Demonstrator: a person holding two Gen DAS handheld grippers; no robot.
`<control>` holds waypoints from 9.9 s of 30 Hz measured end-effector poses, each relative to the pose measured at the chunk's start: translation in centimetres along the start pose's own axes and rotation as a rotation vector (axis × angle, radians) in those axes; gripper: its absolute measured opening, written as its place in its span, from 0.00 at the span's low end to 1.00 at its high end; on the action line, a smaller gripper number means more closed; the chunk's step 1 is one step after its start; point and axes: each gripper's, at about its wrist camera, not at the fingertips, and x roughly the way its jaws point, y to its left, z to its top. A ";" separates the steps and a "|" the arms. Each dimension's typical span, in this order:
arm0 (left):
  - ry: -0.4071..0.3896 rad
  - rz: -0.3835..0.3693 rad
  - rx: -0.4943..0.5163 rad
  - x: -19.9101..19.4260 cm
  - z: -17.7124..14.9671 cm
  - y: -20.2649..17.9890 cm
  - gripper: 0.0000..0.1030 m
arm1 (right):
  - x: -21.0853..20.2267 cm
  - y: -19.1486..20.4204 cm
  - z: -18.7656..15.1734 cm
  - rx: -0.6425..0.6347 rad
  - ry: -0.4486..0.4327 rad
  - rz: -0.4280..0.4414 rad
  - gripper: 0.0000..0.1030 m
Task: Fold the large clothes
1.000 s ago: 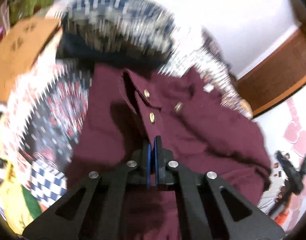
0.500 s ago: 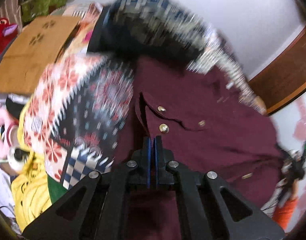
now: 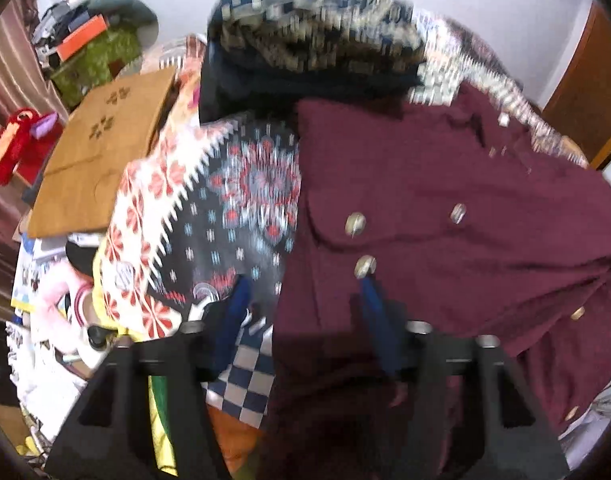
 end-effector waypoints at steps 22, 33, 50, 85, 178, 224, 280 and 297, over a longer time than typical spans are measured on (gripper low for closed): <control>0.111 -0.113 -0.114 -1.2 -6.4 -0.1 0.75 | -3.4 -5.0 -9.1 0.155 0.143 0.040 0.62; 0.200 -0.211 -0.230 -0.5 -10.5 1.5 0.79 | -0.9 -5.6 -10.6 0.344 0.197 0.263 0.61; 0.077 -0.450 -0.273 -4.2 -8.0 2.6 0.08 | -4.7 -1.3 -6.2 0.180 -0.028 0.285 0.09; -0.024 -0.301 -0.325 7.0 10.9 1.5 0.07 | 6.1 -3.8 6.8 0.236 -0.054 0.185 0.08; 0.100 -0.626 -0.815 12.1 1.6 3.0 0.89 | 5.3 16.3 -1.1 -0.338 0.108 0.218 0.74; -0.489 -0.261 -0.362 -11.9 6.7 -4.8 0.23 | 5.0 18.3 0.4 -0.126 0.224 0.571 0.75; 0.040 -0.261 0.139 -0.1 -4.1 -15.7 0.94 | 3.9 0.7 1.1 -0.022 0.124 0.304 0.79; -0.099 -0.161 -0.035 -3.6 2.1 -10.5 0.94 | 2.8 1.2 4.8 0.033 0.140 0.400 0.81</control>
